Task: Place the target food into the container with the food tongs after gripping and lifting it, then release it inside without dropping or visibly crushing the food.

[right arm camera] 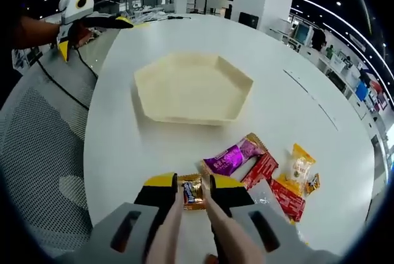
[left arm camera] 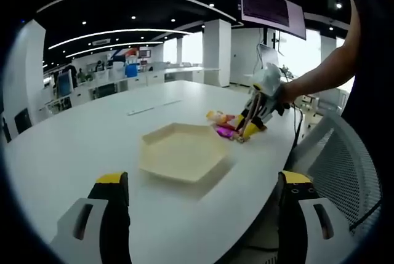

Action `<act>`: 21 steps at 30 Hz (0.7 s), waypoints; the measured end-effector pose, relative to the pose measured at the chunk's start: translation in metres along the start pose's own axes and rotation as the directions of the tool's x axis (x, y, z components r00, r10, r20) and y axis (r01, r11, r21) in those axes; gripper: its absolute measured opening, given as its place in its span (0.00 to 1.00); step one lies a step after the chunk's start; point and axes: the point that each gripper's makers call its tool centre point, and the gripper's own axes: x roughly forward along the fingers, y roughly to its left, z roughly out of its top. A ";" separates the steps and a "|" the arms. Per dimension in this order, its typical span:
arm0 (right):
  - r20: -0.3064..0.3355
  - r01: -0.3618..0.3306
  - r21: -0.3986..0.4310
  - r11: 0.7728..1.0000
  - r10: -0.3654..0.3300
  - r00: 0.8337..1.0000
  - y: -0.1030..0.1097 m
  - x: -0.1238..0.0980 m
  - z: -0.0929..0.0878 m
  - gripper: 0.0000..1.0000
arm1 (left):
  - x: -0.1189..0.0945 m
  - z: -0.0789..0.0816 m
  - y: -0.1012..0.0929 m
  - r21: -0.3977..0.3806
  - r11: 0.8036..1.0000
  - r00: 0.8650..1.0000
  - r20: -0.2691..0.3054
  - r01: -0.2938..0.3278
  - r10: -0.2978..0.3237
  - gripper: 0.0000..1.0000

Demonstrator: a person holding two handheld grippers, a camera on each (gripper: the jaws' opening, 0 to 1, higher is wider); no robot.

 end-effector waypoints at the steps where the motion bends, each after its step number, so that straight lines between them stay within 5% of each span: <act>1: -0.001 -0.001 0.002 1.000 0.001 1.000 0.000 0.000 0.000 0.19 | 0.000 0.000 0.000 0.002 1.000 1.000 0.000 0.001 -0.001 0.98; 10: -0.012 -0.014 0.069 0.998 0.015 1.000 -0.001 -0.014 0.013 0.20 | 0.001 0.001 -0.001 -0.008 1.000 1.000 0.003 0.009 -0.009 0.98; 21: 0.000 -0.006 0.032 0.999 0.006 1.000 -0.018 -0.040 0.043 0.20 | 0.000 0.000 -0.001 -0.012 1.000 1.000 0.002 0.008 -0.008 0.99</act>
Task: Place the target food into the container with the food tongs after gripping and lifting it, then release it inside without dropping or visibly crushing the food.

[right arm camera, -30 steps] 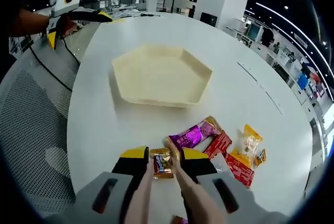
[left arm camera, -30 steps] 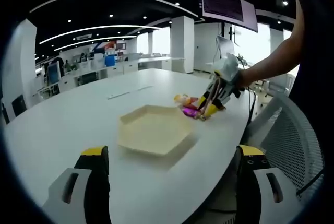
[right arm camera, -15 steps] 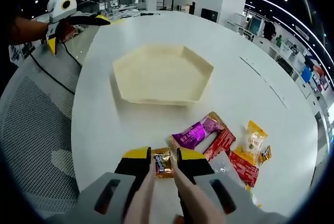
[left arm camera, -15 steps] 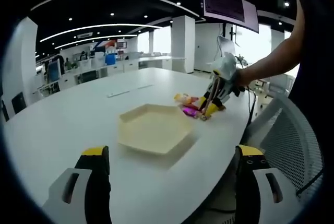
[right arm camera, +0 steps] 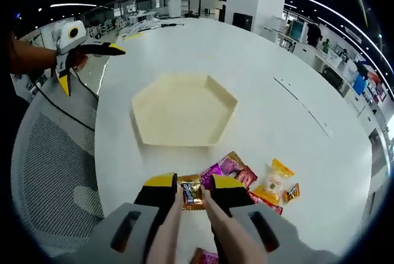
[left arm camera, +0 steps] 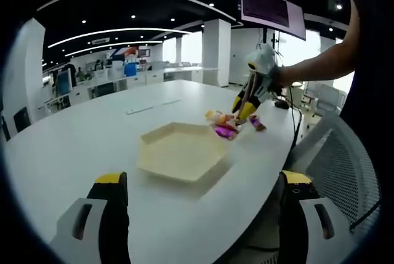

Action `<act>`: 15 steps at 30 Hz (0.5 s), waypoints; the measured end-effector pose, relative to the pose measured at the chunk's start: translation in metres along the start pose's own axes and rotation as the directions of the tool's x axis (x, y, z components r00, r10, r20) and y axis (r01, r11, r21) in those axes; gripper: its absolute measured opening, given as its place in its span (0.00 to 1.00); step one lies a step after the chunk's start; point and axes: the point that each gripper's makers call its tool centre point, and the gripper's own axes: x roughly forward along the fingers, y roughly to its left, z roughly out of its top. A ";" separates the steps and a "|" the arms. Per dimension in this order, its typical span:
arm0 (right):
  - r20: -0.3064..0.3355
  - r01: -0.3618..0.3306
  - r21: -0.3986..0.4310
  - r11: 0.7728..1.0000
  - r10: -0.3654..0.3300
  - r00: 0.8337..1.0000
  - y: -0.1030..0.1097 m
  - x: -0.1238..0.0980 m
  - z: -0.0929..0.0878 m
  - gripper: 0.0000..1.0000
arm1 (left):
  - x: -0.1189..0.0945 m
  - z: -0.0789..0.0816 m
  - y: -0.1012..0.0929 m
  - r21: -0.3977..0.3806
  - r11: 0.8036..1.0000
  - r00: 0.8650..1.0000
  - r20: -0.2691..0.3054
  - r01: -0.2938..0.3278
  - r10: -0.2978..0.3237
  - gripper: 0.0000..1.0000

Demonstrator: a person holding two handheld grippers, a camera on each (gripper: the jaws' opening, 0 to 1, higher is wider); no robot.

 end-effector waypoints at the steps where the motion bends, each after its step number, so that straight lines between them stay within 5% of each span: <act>1: -0.011 -0.004 -0.003 1.000 0.004 1.000 0.000 -0.001 0.000 0.20 | 0.000 0.000 0.000 -0.002 1.000 1.000 0.002 0.001 -0.001 0.99; 15: -0.013 0.008 -0.078 0.997 -0.009 1.000 -0.006 -0.015 0.044 0.21 | 0.000 0.000 -0.002 0.013 1.000 1.000 -0.004 0.009 -0.009 0.99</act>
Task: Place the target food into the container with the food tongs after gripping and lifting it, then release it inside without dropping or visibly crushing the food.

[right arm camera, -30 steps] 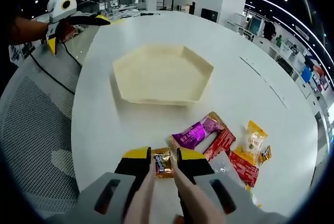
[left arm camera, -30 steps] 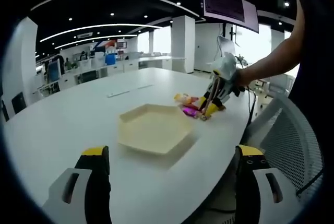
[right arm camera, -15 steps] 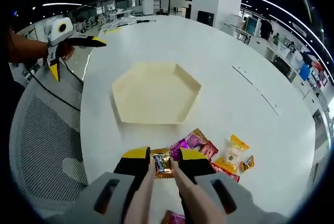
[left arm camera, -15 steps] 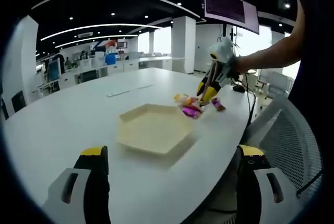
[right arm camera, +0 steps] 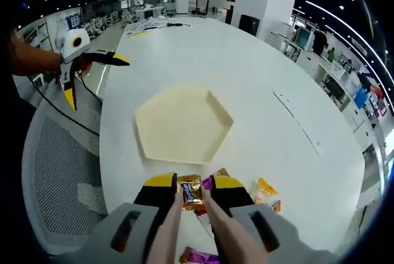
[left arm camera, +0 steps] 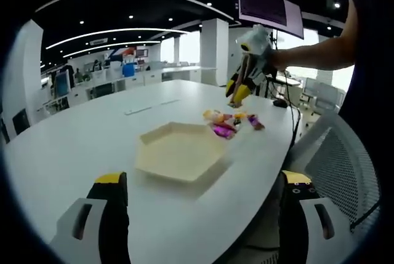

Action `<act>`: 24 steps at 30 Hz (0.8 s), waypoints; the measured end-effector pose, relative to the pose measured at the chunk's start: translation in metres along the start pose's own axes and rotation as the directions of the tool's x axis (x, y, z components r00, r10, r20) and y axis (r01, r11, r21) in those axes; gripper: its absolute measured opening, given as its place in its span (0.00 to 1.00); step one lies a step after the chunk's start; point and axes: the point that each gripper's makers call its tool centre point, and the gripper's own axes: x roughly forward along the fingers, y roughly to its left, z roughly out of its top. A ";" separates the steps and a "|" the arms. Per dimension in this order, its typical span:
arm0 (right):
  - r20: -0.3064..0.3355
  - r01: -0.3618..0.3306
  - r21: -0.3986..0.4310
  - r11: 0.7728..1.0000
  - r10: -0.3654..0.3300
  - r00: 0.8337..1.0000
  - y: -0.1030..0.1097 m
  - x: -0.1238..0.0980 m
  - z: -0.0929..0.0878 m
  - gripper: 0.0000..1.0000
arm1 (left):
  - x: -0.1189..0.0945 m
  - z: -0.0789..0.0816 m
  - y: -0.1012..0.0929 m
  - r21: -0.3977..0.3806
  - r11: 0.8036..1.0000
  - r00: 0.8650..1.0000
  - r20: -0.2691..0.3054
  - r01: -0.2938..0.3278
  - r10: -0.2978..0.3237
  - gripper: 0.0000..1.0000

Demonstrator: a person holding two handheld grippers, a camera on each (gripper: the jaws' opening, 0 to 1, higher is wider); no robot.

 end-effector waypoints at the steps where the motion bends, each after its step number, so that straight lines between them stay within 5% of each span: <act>1: -0.001 -0.001 -0.003 1.000 0.001 1.000 0.000 0.001 0.003 0.21 | 0.000 0.000 0.000 -0.001 1.000 1.000 -0.001 0.001 -0.001 0.99; 24: 0.056 -0.089 -0.122 0.988 0.097 0.994 0.008 0.049 0.126 0.20 | -0.001 0.002 0.002 0.013 1.000 1.000 0.005 -0.010 0.010 0.98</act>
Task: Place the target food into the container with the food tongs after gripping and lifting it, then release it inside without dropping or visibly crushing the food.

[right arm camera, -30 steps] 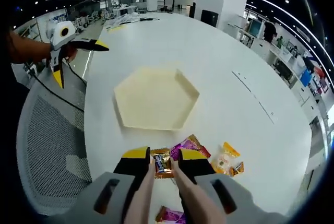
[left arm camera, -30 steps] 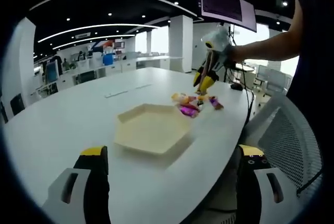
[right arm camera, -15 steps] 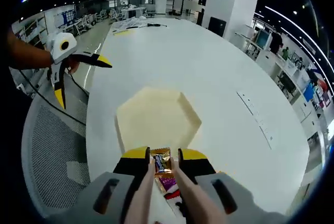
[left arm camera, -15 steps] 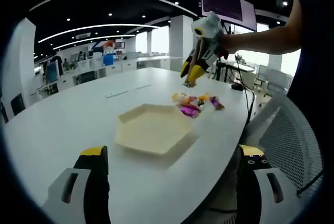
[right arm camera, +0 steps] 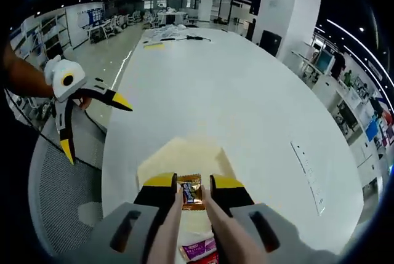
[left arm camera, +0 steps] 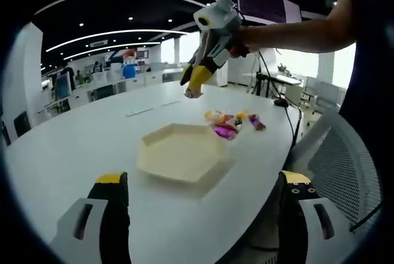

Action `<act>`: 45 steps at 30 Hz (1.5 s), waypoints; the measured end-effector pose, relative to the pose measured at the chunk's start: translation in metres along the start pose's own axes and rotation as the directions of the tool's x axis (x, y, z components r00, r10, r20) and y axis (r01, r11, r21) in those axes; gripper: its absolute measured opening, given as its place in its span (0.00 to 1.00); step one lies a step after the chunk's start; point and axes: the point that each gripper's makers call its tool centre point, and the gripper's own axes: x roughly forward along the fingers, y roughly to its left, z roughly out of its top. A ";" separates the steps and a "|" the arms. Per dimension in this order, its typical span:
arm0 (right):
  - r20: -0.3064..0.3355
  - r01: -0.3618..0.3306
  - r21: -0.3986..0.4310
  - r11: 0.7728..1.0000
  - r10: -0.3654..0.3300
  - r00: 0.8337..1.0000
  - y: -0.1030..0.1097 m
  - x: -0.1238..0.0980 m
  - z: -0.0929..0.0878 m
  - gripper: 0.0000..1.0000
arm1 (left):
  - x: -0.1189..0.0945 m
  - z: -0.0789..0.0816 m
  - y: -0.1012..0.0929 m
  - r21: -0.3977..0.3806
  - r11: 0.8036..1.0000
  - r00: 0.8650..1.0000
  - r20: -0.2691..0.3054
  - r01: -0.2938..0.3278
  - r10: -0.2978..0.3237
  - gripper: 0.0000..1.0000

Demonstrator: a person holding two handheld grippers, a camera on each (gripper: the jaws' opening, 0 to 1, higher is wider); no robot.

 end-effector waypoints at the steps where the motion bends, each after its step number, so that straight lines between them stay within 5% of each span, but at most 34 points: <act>1: -0.002 -0.003 -0.001 1.000 0.003 1.000 0.000 0.004 0.003 0.21 | 0.000 0.000 0.001 -0.002 1.000 1.000 0.001 -0.002 0.002 0.98; 13: 0.027 -0.003 -0.008 1.000 0.003 1.000 -0.010 0.016 0.033 0.24 | 0.000 -0.002 0.002 -0.007 1.000 1.000 -0.006 -0.007 0.007 0.97; 29: -0.008 -0.005 -0.011 1.000 0.005 1.000 -0.009 0.007 0.013 0.25 | 0.001 -0.004 0.001 -0.012 1.000 1.000 -0.016 -0.003 0.003 0.97; 45: -0.041 0.069 0.055 0.996 -0.067 0.997 -0.022 -0.024 -0.032 0.25 | 0.002 -0.006 0.001 -0.012 1.000 1.000 -0.024 0.003 -0.003 0.97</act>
